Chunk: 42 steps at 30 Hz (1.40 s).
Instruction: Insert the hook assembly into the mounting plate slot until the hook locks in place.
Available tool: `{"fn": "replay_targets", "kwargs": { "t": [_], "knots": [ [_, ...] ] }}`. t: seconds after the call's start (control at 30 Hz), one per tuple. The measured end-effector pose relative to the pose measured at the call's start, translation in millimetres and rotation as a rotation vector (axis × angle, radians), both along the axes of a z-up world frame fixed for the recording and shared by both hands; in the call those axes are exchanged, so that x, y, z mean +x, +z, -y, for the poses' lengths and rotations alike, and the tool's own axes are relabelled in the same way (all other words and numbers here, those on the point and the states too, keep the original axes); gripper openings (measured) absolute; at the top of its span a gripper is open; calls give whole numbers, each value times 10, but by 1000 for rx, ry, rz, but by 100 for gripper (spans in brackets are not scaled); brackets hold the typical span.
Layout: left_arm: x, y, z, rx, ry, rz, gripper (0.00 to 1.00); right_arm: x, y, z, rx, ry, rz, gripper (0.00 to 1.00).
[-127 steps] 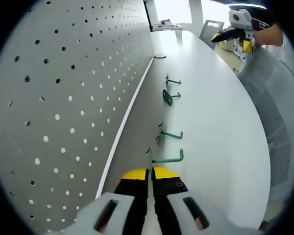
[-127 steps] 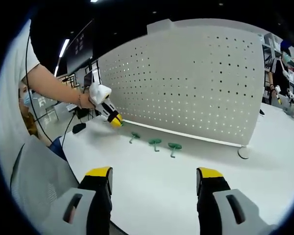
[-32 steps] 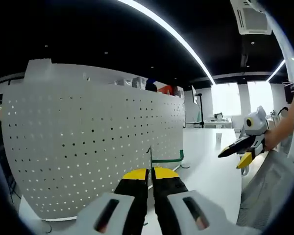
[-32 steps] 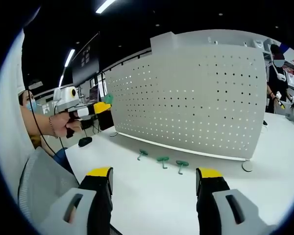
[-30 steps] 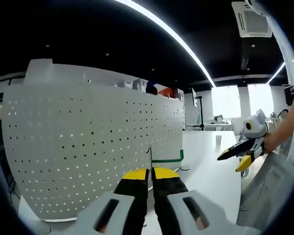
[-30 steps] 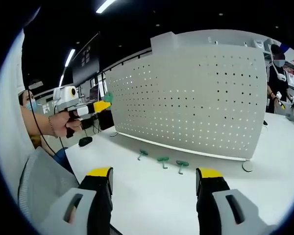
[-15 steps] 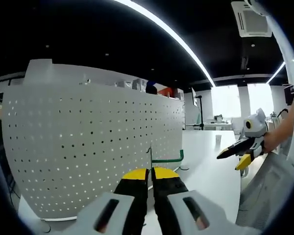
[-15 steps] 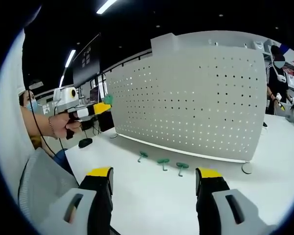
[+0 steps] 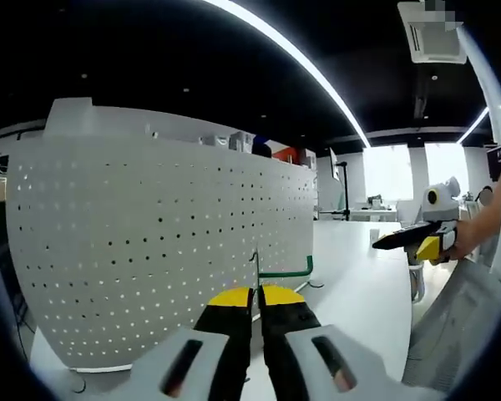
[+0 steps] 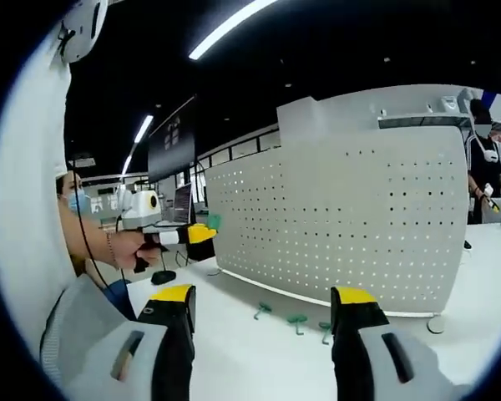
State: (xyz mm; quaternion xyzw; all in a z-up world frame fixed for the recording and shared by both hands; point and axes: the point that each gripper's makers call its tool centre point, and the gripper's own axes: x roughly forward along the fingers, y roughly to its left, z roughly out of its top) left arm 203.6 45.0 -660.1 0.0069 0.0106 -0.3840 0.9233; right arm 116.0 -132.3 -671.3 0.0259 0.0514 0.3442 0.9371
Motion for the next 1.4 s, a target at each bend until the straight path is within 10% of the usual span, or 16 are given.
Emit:
{"fn": "replay_targets", "kwargs": {
  "t": [1.4],
  "knots": [
    [-105,73,540,7,-82,9,2,339,236,-722,122,100,29,57]
  ]
}}
